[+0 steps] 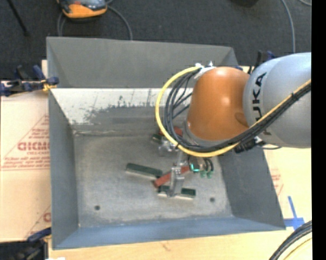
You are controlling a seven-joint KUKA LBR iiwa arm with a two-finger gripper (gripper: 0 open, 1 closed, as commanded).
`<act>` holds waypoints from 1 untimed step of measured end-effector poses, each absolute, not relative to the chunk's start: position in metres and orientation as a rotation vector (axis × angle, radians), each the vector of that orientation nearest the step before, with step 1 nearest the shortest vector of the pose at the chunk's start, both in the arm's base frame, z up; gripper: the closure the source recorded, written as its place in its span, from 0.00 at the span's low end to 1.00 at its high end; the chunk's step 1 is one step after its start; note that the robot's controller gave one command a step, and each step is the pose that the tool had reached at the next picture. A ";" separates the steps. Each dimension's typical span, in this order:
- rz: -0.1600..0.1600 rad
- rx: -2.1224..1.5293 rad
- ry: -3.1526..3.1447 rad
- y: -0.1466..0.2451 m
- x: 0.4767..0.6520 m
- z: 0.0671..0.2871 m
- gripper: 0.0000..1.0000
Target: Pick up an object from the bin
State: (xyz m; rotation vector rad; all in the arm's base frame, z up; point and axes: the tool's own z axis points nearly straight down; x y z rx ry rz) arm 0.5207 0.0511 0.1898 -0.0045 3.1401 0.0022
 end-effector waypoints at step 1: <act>-0.001 -0.020 3.132 0.025 0.579 0.073 1.00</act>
Offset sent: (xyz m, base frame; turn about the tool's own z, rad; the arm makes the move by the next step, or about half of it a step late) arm 0.0000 0.0000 0.0000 0.0000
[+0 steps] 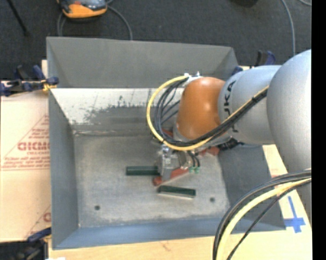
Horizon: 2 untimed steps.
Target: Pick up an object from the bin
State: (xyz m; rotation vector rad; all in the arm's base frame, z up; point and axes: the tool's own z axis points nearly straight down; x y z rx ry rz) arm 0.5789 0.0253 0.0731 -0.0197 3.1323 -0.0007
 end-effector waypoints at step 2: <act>-0.001 -0.119 3.133 0.044 0.585 0.225 1.00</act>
Offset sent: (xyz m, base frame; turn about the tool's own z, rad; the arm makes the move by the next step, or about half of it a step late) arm 0.0045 0.0204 0.1504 -0.0675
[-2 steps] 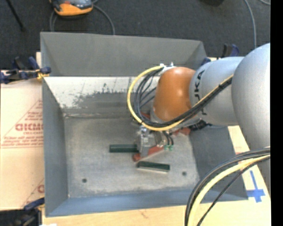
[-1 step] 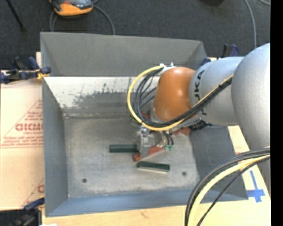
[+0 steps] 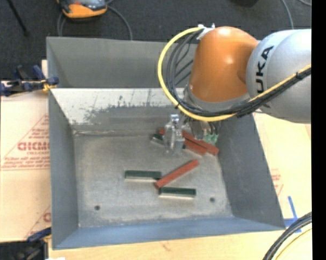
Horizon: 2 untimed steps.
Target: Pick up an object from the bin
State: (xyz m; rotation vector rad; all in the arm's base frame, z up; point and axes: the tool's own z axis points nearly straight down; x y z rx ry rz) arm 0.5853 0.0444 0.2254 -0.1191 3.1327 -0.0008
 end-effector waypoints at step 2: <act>0.001 -0.117 3.135 0.045 0.585 0.224 0.00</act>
Offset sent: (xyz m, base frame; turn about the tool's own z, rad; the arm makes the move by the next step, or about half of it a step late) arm 0.0000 0.0000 0.0000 0.0000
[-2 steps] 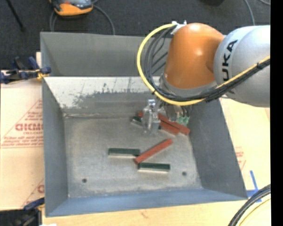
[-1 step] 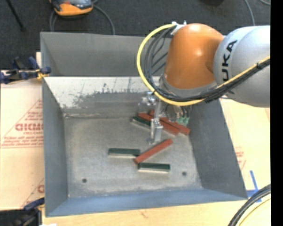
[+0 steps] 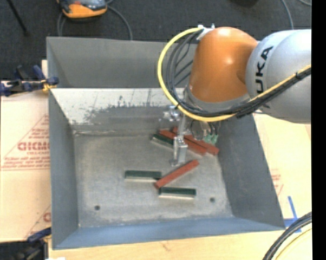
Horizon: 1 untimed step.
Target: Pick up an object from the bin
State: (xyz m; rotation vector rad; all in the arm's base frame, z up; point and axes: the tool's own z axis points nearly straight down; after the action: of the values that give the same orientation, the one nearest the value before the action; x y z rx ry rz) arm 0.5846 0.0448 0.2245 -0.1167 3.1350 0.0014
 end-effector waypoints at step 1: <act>0.002 -0.125 3.127 0.037 0.579 0.178 0.00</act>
Offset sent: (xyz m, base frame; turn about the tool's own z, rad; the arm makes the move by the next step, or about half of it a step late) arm -0.0694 -0.0118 -0.1137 -0.1476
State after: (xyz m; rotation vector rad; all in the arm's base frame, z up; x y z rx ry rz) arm 0.5786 0.0368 0.1781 -0.1252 3.1274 0.0022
